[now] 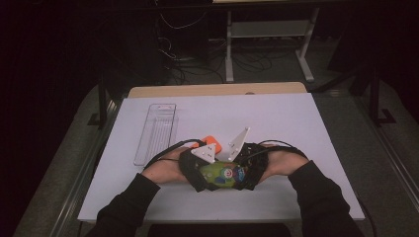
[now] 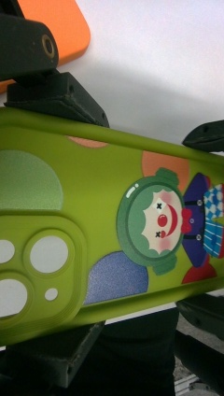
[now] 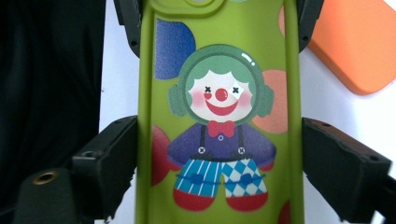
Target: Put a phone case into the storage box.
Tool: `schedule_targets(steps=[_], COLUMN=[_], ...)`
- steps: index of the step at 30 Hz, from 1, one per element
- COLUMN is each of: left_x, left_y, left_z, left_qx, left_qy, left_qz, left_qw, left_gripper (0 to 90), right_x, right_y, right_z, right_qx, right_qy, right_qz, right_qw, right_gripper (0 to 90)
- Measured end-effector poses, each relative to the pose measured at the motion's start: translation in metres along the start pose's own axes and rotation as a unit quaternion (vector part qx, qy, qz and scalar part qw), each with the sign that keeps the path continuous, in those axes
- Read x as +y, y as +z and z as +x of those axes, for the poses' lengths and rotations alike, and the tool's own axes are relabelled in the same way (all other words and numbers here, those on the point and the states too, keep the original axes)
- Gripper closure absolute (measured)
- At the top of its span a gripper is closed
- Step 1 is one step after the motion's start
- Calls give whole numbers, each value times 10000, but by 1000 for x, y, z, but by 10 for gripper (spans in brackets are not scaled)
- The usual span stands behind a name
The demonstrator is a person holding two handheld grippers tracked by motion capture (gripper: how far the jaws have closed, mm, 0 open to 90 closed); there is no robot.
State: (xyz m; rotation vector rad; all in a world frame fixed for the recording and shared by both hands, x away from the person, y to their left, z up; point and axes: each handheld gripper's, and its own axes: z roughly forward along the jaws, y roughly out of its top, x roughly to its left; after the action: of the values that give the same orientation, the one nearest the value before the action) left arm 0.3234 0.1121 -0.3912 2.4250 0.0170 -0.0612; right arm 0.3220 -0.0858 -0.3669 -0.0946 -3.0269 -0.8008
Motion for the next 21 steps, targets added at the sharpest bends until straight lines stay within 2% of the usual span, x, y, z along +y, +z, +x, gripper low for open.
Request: schedule_targets(steps=[3,4,7,8,9,10,11,12,15,16,17,18,19,20,21], left_x=[-1,-2,-3,-6,-6,-7,-9,-10,-13,-13,-14,-14,-14,-15,-15], left_y=[0,0,-1,-3,-3,-5,-7,-8,-12,-13,-13,-14,-14,-15,-16], left_z=[1,1,3,5,5,5,7,7,9,10,10,11,12,12,13], left_qx=[19,48,139,209,209,255,299,368,580,647,729,801,859,915,936], left_qy=[-84,-110,-158,-360,-360,-470,-547,-568,-808,-877,-913,-975,-1044,-1099,-1162], left_qz=[2,0,18,-127,-127,-191,-237,-260,-300,-277,-276,-234,-211,-180,-203], left_qw=[10000,9999,9998,9991,9991,9984,9978,9974,9946,9937,9928,9917,9906,9896,9886], left_gripper=[149,149,149,149,149,149,149,149,149,149,149,150,149,149,149], right_x=[-1,-4,-7,-11,-14,-14,-16,-19,-27,-31,-31,-34,-36,-42,-42], right_y=[-3,-9,-12,-17,-19,-19,-21,-25,-32,-35,-35,-36,-37,-38,-38], right_z=[-1,-4,-6,-8,-10,-10,-13,-15,-21,-22,-22,-24,-25,-27,-27], right_qx=[-77,-127,-172,-183,-169,-169,-269,-399,-555,-679,-679,-796,-866,-961,-961], right_qy=[44,164,278,574,664,664,583,655,861,1077,1077,1125,1244,1493,1493], right_qz=[-113,-225,-331,-474,-556,-556,-685,-760,-1007,-1102,-1102,-1126,-1126,-1178,-1178], right_qw=[9999,9995,9989,9971,9961,9961,9956,9941,9896,9857,9857,9840,9820,9770,9770], right_gripper=[118,114,93,83,80,80,76,77,78,82,82,83,79,78,78])
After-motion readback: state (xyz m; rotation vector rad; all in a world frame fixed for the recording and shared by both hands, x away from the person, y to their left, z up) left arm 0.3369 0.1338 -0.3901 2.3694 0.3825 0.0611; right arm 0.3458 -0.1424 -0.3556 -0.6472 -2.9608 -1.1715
